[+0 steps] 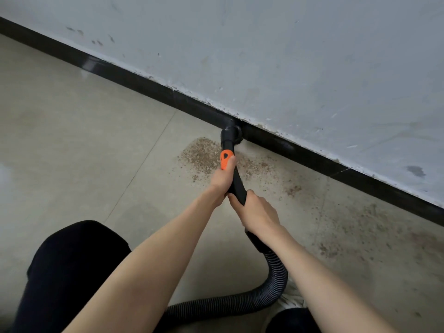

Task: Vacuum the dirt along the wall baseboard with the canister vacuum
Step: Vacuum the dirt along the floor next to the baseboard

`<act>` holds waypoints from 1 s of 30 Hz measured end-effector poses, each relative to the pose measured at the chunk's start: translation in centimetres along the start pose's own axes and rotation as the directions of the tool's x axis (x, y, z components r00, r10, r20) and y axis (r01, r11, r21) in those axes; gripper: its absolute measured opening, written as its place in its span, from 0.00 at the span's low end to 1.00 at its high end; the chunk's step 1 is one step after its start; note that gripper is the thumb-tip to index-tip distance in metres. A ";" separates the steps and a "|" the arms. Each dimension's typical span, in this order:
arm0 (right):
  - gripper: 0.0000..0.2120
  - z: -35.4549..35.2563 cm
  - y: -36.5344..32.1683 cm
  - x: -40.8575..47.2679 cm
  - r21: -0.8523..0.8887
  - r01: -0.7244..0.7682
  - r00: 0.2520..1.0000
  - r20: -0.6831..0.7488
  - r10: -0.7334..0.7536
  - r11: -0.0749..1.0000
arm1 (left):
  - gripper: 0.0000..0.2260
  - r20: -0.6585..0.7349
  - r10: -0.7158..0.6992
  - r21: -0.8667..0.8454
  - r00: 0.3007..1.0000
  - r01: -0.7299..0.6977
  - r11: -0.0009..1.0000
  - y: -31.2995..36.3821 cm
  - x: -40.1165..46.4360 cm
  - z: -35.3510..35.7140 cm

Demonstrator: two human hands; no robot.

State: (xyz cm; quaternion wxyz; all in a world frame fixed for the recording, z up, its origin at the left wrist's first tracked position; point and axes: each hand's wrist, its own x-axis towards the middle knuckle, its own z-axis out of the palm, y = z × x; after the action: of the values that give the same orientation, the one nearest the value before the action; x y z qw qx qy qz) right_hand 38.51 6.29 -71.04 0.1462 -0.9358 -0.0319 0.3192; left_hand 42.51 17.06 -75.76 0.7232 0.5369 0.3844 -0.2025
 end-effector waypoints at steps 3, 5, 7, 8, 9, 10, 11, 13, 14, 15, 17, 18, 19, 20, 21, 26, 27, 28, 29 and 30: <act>0.24 0.3 -1.7 -0.7 -0.025 0.101 0.993 0.066 -0.099 0.995 | 0.22 -0.102 0.023 -0.089 0.994 -0.032 0.995 -0.5 -1.2 -2.7; 0.24 0.7 -2.7 -1.2 -0.043 0.158 0.980 0.133 -0.151 0.986 | 0.22 -0.177 0.019 -0.139 0.984 -0.044 0.989 -1.4 -2.1 -4.5; 0.24 1.4 -3.6 -1.7 -0.050 0.210 0.959 0.208 -0.195 0.977 | 0.22 -0.250 -0.001 -0.186 0.968 -0.047 0.982 -2.5 -3.1 -6.3; 0.23 1.7 -4.0 -1.9 -0.053 0.239 0.944 0.248 -0.219 0.970 | 0.22 -0.282 -0.021 -0.211 0.959 -0.041 0.977 -3.1 -3.5 -7.1; 0.23 2.0 -4.4 -2.0 -0.054 0.268 0.927 0.285 -0.242 0.962 | 0.23 -0.313 -0.043 -0.233 0.949 -0.033 0.972 -3.6 -3.9 -7.8; 0.23 2.4 -4.8 -2.1 -0.056 0.294 0.912 0.316 -0.263 0.954 | 0.22 -0.342 -0.066 -0.253 0.937 -0.024 0.967 -4.2 -4.3 -8.6; 0.23 2.7 -5.2 -2.2 -0.065 0.321 0.897 0.340 -0.281 0.945 | 0.22 -0.367 -0.087 -0.273 0.926 -0.018 0.962 -4.7 -4.6 -9.3; 0.23 3.4 -6.0 -2.3 -0.099 0.368 0.875 0.373 -0.308 0.925 | 0.21 -0.399 -0.130 -0.311 0.908 0.000 0.951 -5.6 -5.1 -10.6; 0.22 3.9 -6.3 -2.5 -0.111 0.381 0.868 0.386 -0.313 0.918 | 0.22 -0.403 -0.144 -0.324 0.904 0.007 0.946 -6.1 -5.3 -11.2; 0.22 4.3 -6.5 -2.7 -0.119 0.387 0.863 0.396 -0.314 0.914 | 0.24 -0.401 -0.155 -0.334 0.903 0.013 0.942 -6.5 -5.5 -11.7; 0.22 5.0 -6.7 -3.0 -0.136 0.389 0.864 0.398 -0.309 0.911 | 0.26 -0.391 -0.163 -0.346 0.906 0.019 0.938 -6.9 -5.7 -12.1; 0.21 5.2 -6.6 -3.0 -0.143 0.383 0.868 0.393 -0.303 0.912 | 0.27 -0.385 -0.160 -0.347 0.909 0.018 0.938 -6.9 -5.8 -12.1; 0.22 5.2 -6.5 -3.1 -0.145 0.373 0.874 0.387 -0.295 0.916 | 0.27 -0.374 -0.158 -0.349 0.914 0.019 0.937 -6.8 -5.8 -12.0; 0.22 5.0 -6.4 -3.1 -0.141 0.358 0.880 0.382 -0.283 0.923 | 0.27 -0.358 -0.155 -0.348 0.921 0.022 0.937 -6.6 -5.8 -11.7; 0.22 4.9 -6.2 -3.2 -0.130 0.339 0.886 0.378 -0.269 0.932 | 0.27 -0.343 -0.152 -0.343 0.927 0.027 0.939 -6.3 -5.8 -11.3; 0.22 4.6 -3.3 -4.6 -0.053 0.233 0.915 0.349 -0.200 0.971 | 0.26 -0.279 -0.156 -0.265 0.948 0.080 0.961 -6.8 -6.7 -8.2; 0.20 4.9 -2.5 -5.0 -0.045 0.219 0.919 0.345 -0.191 0.975 | 0.25 -0.274 -0.157 -0.245 0.949 0.089 0.965 -7.2 -7.0 -7.6; 0.19 5.2 -1.6 -5.7 -0.039 0.199 0.925 0.339 -0.174 0.979 | 0.24 -0.264 -0.164 -0.218 0.950 0.107 0.970 -7.8 -7.4 -7.0; 0.18 5.5 -0.9 -6.3 -0.039 0.187 0.929 0.333 -0.164 0.982 | 0.23 -0.258 -0.169 -0.198 0.951 0.119 0.973 -8.4 -7.8 -6.5; 0.17 5.9 -0.3 -6.8 -0.042 0.180 0.933 0.325 -0.156 0.983 | 0.21 -0.254 -0.171 -0.178 0.952 0.128 0.976 -9.0 -8.1 -6.0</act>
State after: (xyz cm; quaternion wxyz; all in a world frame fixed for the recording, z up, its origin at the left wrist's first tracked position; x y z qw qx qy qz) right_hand 29.54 7.00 -71.39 0.1324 -0.8700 -0.1465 0.4518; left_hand 29.09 18.65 -75.84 0.6878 0.4690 0.5330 -0.1510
